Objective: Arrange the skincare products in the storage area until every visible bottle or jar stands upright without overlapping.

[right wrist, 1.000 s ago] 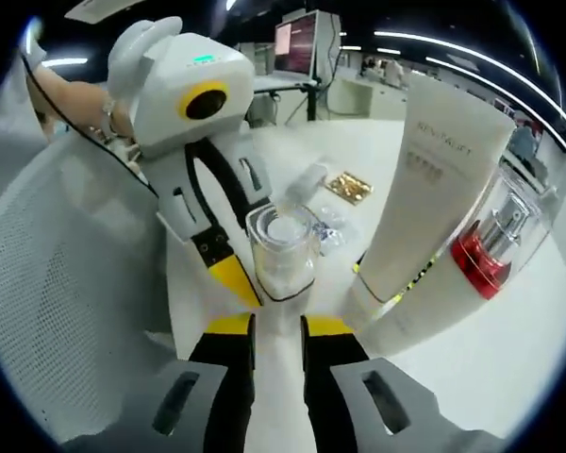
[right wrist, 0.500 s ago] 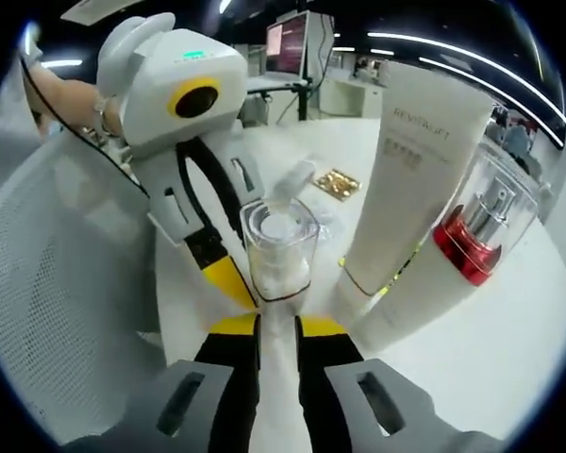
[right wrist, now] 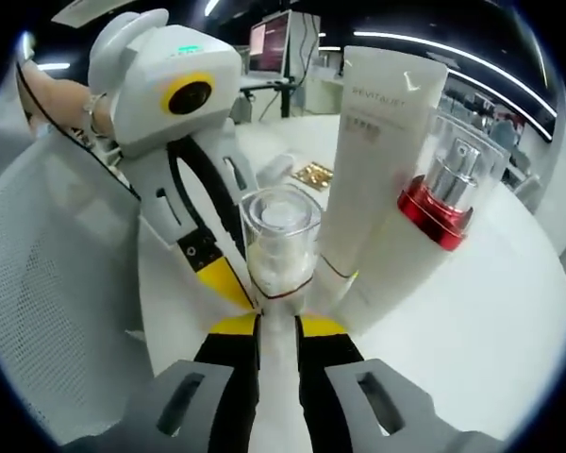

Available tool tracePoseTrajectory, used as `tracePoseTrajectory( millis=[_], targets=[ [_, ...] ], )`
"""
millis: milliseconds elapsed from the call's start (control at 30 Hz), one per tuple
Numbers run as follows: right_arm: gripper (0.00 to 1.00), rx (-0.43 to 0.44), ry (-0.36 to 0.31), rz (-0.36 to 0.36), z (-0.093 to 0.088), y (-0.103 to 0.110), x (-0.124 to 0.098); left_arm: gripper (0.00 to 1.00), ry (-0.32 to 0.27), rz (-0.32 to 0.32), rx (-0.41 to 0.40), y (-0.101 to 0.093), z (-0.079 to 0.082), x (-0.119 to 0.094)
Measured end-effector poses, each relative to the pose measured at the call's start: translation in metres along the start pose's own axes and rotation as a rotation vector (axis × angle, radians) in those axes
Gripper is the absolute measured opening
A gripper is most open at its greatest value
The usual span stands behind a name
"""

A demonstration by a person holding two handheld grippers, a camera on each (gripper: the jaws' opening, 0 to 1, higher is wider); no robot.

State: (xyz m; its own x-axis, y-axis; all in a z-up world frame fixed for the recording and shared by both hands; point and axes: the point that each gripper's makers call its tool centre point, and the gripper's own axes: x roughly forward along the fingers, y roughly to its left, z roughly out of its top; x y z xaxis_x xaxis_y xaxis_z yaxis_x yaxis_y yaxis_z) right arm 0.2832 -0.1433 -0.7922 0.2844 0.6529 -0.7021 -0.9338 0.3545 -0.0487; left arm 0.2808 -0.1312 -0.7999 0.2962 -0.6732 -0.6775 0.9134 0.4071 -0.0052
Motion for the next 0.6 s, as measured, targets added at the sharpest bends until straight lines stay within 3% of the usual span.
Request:
tracePoseTrajectory(
  millis=[600],
  targets=[
    [0.14,0.034,0.006,-0.043,-0.009,-0.017,0.0,0.07,-0.018,0.019,-0.022,0.008,0.01,0.014]
  ],
)
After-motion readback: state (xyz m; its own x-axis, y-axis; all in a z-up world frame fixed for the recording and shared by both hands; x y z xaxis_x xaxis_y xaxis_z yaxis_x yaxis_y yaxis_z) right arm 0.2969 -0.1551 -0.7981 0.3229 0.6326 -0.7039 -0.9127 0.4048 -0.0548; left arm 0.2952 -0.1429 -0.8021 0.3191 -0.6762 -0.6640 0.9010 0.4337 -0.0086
